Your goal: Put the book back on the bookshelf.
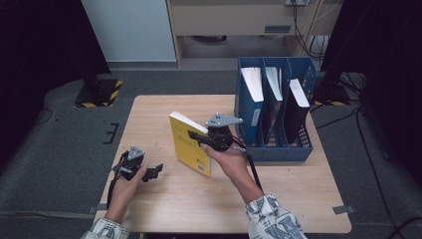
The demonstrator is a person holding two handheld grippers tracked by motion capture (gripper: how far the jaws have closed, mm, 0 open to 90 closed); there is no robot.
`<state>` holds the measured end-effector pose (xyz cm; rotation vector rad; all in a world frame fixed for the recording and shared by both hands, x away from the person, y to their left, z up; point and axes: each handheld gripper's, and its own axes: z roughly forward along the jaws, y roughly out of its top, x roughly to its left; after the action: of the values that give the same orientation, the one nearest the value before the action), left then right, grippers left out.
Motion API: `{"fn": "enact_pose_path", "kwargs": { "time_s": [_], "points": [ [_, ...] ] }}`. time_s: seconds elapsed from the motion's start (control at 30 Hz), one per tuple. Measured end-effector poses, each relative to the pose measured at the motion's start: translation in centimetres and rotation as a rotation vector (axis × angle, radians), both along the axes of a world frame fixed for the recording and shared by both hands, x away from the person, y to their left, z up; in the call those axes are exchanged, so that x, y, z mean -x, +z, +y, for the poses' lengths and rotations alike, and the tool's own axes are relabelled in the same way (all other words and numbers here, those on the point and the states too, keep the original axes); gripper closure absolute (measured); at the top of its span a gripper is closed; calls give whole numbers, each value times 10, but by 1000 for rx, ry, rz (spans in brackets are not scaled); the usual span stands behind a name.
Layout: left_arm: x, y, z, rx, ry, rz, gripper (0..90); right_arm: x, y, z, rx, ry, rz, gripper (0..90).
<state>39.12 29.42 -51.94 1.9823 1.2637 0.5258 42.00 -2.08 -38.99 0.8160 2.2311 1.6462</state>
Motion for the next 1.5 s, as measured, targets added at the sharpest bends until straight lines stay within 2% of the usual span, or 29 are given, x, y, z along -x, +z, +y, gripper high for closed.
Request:
{"fn": "enact_pose_path", "kwargs": {
  "time_s": [0.27, 0.4, 0.63, 0.83, 1.03, 1.5],
  "points": [
    [-2, -5, 5, -19, 20, 39, 58, 14, 10, -19, 13, -19, 1, 751],
    [-2, -6, 5, -23, 28, 44, 58, 22, 14, -29, 26, -23, -2, 751],
    [-2, -9, 5, -29, 25, 71, 56, 39, 20, -56, 9, -56, -5, 751],
    [-2, -9, 5, -34, 28, 75, 56, 54, 23, -81, -3, -81, 5, 751],
    [-2, -11, 4, -57, 18, 86, 55, 67, 25, -108, -17, -120, 12, 751],
    [-1, -13, 3, -59, 22, 82, 47, 91, 29, -161, -12, -190, 16, 751]
  ]
}}
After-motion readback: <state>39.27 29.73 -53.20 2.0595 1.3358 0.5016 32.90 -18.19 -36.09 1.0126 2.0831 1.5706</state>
